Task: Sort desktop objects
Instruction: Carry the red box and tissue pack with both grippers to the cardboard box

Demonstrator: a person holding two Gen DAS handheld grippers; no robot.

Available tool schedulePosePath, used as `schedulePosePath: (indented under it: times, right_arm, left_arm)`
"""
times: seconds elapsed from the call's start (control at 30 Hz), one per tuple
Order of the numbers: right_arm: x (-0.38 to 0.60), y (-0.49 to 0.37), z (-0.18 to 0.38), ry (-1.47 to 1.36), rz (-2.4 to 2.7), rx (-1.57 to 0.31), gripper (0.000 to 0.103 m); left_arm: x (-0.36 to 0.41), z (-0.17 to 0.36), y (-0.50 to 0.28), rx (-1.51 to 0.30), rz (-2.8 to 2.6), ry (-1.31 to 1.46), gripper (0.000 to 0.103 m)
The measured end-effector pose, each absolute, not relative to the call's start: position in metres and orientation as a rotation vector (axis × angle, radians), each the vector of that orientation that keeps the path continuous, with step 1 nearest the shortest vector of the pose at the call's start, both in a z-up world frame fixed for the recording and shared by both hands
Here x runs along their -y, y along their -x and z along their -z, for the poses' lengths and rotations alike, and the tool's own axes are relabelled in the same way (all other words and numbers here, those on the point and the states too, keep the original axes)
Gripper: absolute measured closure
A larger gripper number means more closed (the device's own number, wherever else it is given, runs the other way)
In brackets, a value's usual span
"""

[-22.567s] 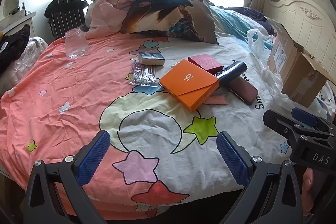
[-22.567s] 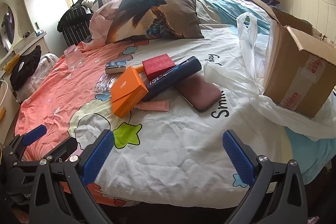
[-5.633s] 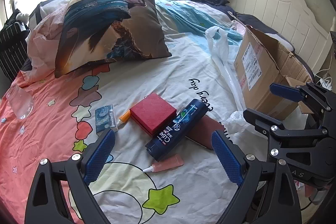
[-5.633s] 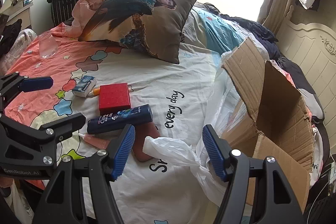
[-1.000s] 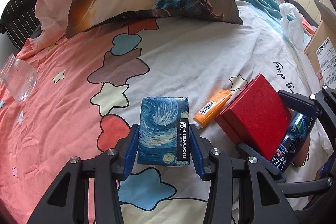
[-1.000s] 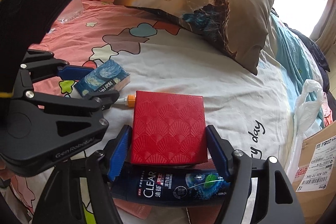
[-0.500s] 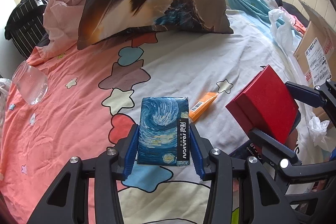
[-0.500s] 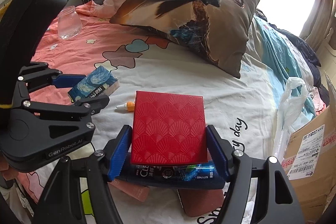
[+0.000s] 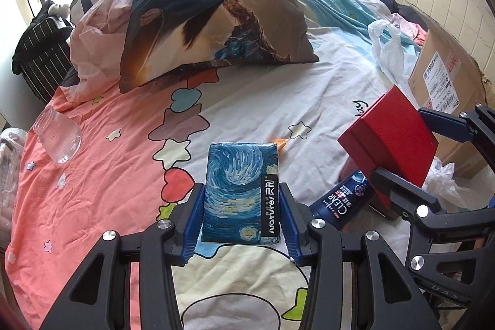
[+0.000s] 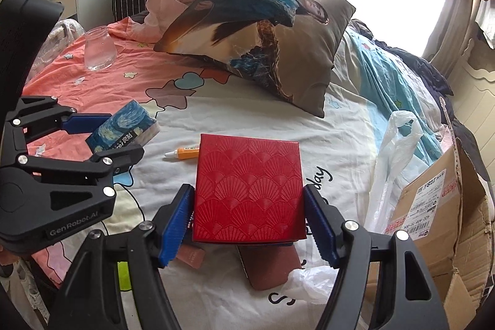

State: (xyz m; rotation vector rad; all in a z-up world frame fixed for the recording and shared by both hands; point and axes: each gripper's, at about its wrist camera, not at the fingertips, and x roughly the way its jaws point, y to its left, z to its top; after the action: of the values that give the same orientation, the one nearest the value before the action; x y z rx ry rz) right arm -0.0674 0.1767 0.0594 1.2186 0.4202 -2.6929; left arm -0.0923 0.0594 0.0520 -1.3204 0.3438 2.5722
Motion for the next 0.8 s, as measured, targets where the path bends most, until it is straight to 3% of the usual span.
schedulePosePath:
  times: [0.8]
  right_arm:
    - [-0.212,0.011,-0.096,-1.143,2.784,-0.350,0.036]
  left_arm:
    - [-0.098,-0.086,0.025,-0.433,-2.590,1.176,0.057]
